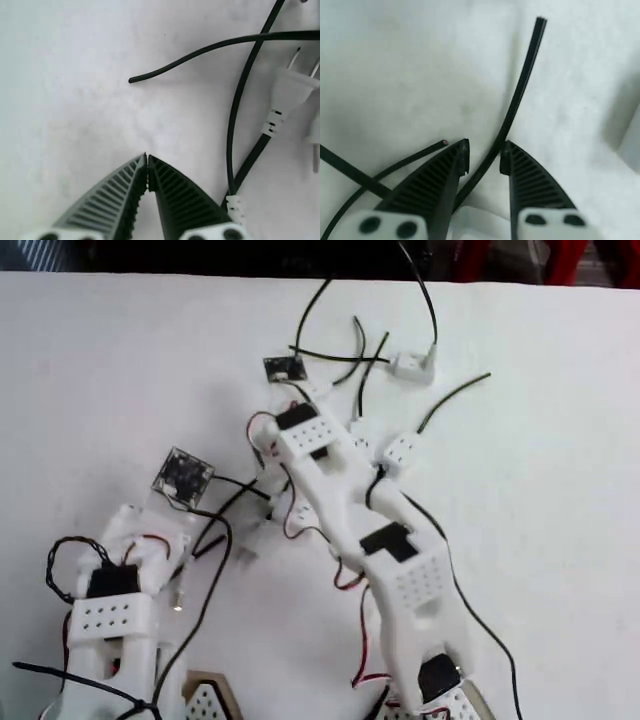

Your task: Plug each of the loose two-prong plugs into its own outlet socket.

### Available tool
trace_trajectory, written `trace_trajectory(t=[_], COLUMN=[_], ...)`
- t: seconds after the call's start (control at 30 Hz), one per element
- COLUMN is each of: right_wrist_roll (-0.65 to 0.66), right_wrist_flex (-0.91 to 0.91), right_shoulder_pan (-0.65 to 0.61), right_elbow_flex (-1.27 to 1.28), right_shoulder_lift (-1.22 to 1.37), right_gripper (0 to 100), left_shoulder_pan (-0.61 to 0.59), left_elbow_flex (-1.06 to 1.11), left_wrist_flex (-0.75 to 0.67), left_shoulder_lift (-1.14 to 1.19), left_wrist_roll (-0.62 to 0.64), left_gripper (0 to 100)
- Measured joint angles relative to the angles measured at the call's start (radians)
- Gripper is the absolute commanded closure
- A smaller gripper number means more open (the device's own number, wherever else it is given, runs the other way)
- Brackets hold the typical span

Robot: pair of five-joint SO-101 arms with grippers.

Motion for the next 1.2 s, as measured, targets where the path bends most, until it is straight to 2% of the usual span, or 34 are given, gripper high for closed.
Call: trace_trajectory(t=[0.07, 0.17, 0.27, 0.47, 0.67, 0.9, 1.2], right_wrist_roll=[-0.012, -0.018, -0.017, 0.066, 0.075, 0.135, 0.14], right_wrist_flex=[0.066, 0.153, 0.229, 0.356, 0.522, 0.551, 0.551], right_shoulder_pan=[0.002, 0.003, 0.012, 0.008, 0.005, 0.005, 0.006], right_elbow_flex=[-0.086, -0.21, -0.316, -0.489, -0.713, -0.795, -0.796], right_shoulder_lift=[0.051, 0.13, 0.192, 0.235, 0.236, 0.157, -0.077], right_gripper=[90.9, 99.0, 98.4, 98.1, 98.1, 98.1, 98.1], left_shoulder_pan=[0.0, 0.0, 0.0, 0.0, 0.0, 0.0, 0.0], left_elbow_flex=[0.0, 0.0, 0.0, 0.0, 0.0, 0.0, 0.0], left_wrist_flex=[0.0, 0.0, 0.0, 0.0, 0.0, 0.0, 0.0], left_shoulder_lift=[0.0, 0.0, 0.0, 0.0, 0.0, 0.0, 0.0], left_wrist_roll=[0.0, 0.0, 0.0, 0.0, 0.0, 0.0, 0.0], left_gripper=[97, 97, 97, 97, 97, 97, 97])
